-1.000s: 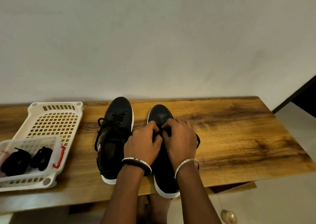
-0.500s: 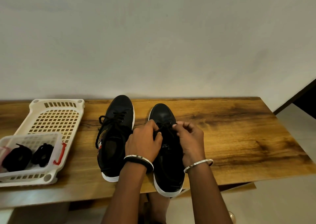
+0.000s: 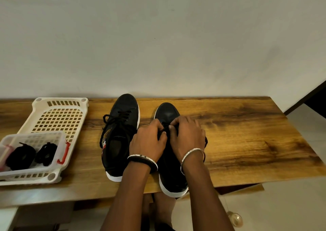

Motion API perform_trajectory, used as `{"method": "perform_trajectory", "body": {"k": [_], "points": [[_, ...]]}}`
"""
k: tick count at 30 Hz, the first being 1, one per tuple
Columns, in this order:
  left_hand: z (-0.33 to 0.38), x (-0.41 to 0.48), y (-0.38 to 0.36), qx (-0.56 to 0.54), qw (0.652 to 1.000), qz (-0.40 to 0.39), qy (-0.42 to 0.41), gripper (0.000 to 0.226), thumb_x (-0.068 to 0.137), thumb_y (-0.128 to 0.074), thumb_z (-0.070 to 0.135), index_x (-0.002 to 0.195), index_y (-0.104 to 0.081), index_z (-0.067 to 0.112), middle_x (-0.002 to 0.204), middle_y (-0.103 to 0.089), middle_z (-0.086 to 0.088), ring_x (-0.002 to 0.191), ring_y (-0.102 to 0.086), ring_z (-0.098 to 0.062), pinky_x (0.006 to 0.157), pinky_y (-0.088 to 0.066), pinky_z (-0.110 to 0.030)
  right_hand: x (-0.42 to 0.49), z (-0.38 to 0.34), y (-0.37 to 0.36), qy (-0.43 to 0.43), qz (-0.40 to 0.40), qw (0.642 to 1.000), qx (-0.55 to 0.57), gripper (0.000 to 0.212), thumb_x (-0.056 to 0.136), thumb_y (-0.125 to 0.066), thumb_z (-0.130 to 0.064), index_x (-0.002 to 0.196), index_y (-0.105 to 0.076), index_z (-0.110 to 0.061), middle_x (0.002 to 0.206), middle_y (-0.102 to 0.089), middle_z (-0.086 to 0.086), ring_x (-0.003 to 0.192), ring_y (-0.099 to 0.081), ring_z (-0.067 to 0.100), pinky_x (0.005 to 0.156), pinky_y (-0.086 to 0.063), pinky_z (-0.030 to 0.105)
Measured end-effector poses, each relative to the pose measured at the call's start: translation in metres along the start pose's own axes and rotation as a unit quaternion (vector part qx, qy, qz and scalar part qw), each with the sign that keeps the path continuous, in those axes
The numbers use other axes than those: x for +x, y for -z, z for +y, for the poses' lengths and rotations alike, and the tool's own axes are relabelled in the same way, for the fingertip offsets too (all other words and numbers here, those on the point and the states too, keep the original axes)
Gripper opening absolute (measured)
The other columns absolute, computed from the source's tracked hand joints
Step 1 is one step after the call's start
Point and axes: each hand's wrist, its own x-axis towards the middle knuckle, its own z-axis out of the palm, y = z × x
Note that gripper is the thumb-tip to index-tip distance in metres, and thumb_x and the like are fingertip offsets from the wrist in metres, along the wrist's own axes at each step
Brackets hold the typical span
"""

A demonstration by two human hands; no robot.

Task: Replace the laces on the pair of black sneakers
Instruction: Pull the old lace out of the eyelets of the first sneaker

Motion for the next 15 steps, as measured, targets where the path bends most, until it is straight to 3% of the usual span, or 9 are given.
{"method": "perform_trajectory", "body": {"k": [1, 3, 5, 6, 7, 8, 11, 13, 15], "points": [[0.0, 0.0, 0.0, 0.0, 1.0, 0.001, 0.0, 0.007, 0.094, -0.058, 0.034, 0.095, -0.054, 0.03, 0.071, -0.056, 0.006, 0.068, -0.06, -0.019, 0.058, -0.049, -0.032, -0.001, -0.002, -0.001, -0.009, 0.019, 0.999, 0.028, 0.002, 0.1, -0.053, -0.028, 0.102, -0.055, -0.029, 0.112, -0.06, -0.008, 0.114, -0.049, 0.017, 0.095, -0.042, 0.041], [-0.001, 0.0, -0.001, 0.0, 1.0, 0.002, 0.002, 0.007, 0.094, -0.059, 0.034, 0.093, -0.053, 0.03, 0.073, -0.057, 0.006, 0.07, -0.061, -0.02, 0.06, -0.052, -0.034, 0.001, -0.003, -0.005, -0.085, 0.085, 0.974, 0.19, 0.006, 0.101, -0.053, -0.02, 0.097, -0.05, -0.024, 0.099, -0.062, -0.006, 0.102, -0.055, 0.02, 0.083, -0.044, 0.035], [-0.001, 0.0, -0.001, -0.005, 1.0, -0.002, 0.004, 0.008, 0.094, -0.059, 0.034, 0.092, -0.052, 0.03, 0.072, -0.057, 0.006, 0.067, -0.062, -0.02, 0.062, -0.054, -0.036, 0.007, 0.003, -0.006, -0.242, 0.106, 0.868, 0.42, 0.005, 0.101, -0.053, -0.016, 0.098, -0.056, -0.013, 0.092, -0.065, -0.001, 0.093, -0.062, 0.024, 0.078, -0.049, 0.027], [-0.001, 0.0, -0.002, -0.009, 1.0, -0.003, 0.004, 0.008, 0.094, -0.059, 0.034, 0.092, -0.052, 0.03, 0.072, -0.058, 0.006, 0.065, -0.062, -0.019, 0.062, -0.055, -0.037, 0.009, 0.008, -0.007, -0.307, 0.095, 0.809, 0.492, 0.007, 0.099, -0.055, -0.015, 0.099, -0.06, -0.009, 0.091, -0.068, 0.002, 0.093, -0.065, 0.028, 0.083, -0.053, 0.031], [-0.001, 0.0, -0.002, -0.011, 1.0, -0.004, 0.003, 0.008, 0.094, -0.059, 0.034, 0.092, -0.052, 0.031, 0.071, -0.058, 0.006, 0.064, -0.063, -0.019, 0.061, -0.055, -0.038, 0.009, 0.013, -0.009, -0.343, 0.078, 0.783, 0.514, 0.008, 0.096, -0.06, -0.014, 0.098, -0.063, -0.008, 0.093, -0.07, 0.006, 0.094, -0.068, 0.031, 0.088, -0.056, 0.04], [-0.001, 0.0, -0.002, -0.013, 1.0, -0.006, 0.004, 0.009, 0.094, -0.059, 0.034, 0.092, -0.051, 0.031, 0.071, -0.058, 0.006, 0.062, -0.063, -0.019, 0.061, -0.055, -0.038, 0.009, 0.018, -0.01, -0.35, 0.061, 0.798, 0.487, 0.007, 0.091, -0.065, -0.015, 0.096, -0.064, -0.01, 0.095, -0.071, 0.007, 0.096, -0.069, 0.031, 0.091, -0.056, 0.046], [-0.002, 0.001, -0.002, -0.014, 1.0, -0.008, 0.003, 0.008, 0.093, -0.059, 0.034, 0.092, -0.052, 0.031, 0.072, -0.059, 0.005, 0.063, -0.063, -0.02, 0.061, -0.055, -0.038, 0.007, 0.02, -0.006, -0.224, 0.085, 0.919, 0.312, 0.028, 0.078, -0.075, -0.015, 0.101, -0.058, -0.022, 0.098, -0.059, -0.013, 0.103, -0.062, 0.022, 0.098, -0.05, 0.048], [-0.001, 0.001, -0.002, -0.008, 1.0, -0.008, 0.003, 0.007, 0.093, -0.059, 0.034, 0.094, -0.053, 0.03, 0.073, -0.057, 0.005, 0.067, -0.063, -0.021, 0.061, -0.054, -0.036, 0.004, 0.014, 0.003, -0.102, 0.105, 0.95, 0.275, 0.037, 0.076, -0.075, -0.016, 0.107, -0.058, -0.029, 0.103, -0.055, -0.017, 0.107, -0.057, 0.016, 0.098, -0.047, 0.044], [0.0, 0.0, -0.001, -0.001, 1.0, -0.009, 0.003, 0.007, 0.094, -0.058, 0.033, 0.095, -0.053, 0.029, 0.073, -0.055, 0.006, 0.07, -0.061, -0.021, 0.061, -0.053, -0.035, 0.002, 0.008, 0.006, -0.029, 0.061, 0.979, 0.195, 0.031, 0.078, -0.072, -0.022, 0.106, -0.063, -0.032, 0.113, -0.058, -0.011, 0.114, -0.051, 0.018, 0.097, -0.043, 0.039]]}}
